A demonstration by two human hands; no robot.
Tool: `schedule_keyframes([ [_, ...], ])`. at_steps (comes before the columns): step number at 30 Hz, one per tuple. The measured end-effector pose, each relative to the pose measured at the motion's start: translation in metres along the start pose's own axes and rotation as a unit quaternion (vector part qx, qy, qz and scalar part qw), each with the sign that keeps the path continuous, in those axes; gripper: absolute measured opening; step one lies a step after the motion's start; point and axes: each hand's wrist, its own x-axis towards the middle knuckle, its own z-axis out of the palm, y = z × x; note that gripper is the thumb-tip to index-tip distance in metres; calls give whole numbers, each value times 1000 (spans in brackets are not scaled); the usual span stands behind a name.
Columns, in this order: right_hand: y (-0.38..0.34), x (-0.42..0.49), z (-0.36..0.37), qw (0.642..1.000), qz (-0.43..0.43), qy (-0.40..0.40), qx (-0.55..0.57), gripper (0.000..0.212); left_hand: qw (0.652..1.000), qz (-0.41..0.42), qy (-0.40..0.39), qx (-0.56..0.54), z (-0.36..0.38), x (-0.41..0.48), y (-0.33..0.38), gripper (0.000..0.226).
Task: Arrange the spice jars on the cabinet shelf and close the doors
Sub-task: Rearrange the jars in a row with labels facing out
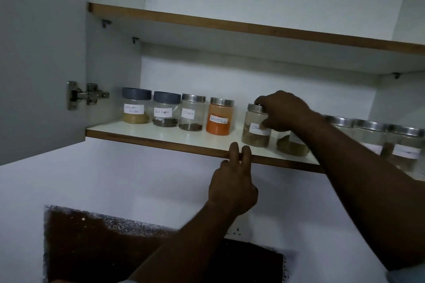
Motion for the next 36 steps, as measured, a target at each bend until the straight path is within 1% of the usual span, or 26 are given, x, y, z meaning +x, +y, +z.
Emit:
schedule_keyframes([
  [5, 0, 19, 16, 1000, 1, 14, 24, 52, 999, 15, 33, 15, 7, 1, -6, 95],
  [10, 0, 41, 27, 999, 0, 16, 28, 53, 999, 12, 35, 12, 8, -1, -6, 96],
  [15, 0, 56, 33, 1000, -8, 19, 16, 60, 999, -1, 37, 0, 9, 0, -4, 96],
  [24, 3, 63, 40, 999, -21, 28, 3, 62, 999, -15, 47, 0, 14, 0, -3, 96],
  [26, 3, 60, 38, 1000, -23, 15, -3, 71, 999, -15, 45, 1, 15, 0, -4, 97],
  [29, 2, 47, 30, 1000, -14, 4, 14, 103, 999, -10, 37, 2, 14, 0, -4, 97],
  [30, 3, 41, 26, 1000, -6, 14, 20, 105, 999, -8, 33, 2, 13, 0, -5, 97],
  [31, 6, 35, 22, 1000, 2, 22, 20, 103, 1000, -5, 30, 2, 12, -1, -5, 97],
  [34, 20, 12, 8, 999, 18, 27, -8, 80, 1000, 1, 14, -2, 9, 0, -6, 96],
  [36, 30, -4, 0, 998, 37, 40, -10, 76, 1000, 3, 5, -2, 7, 0, -6, 96],
])
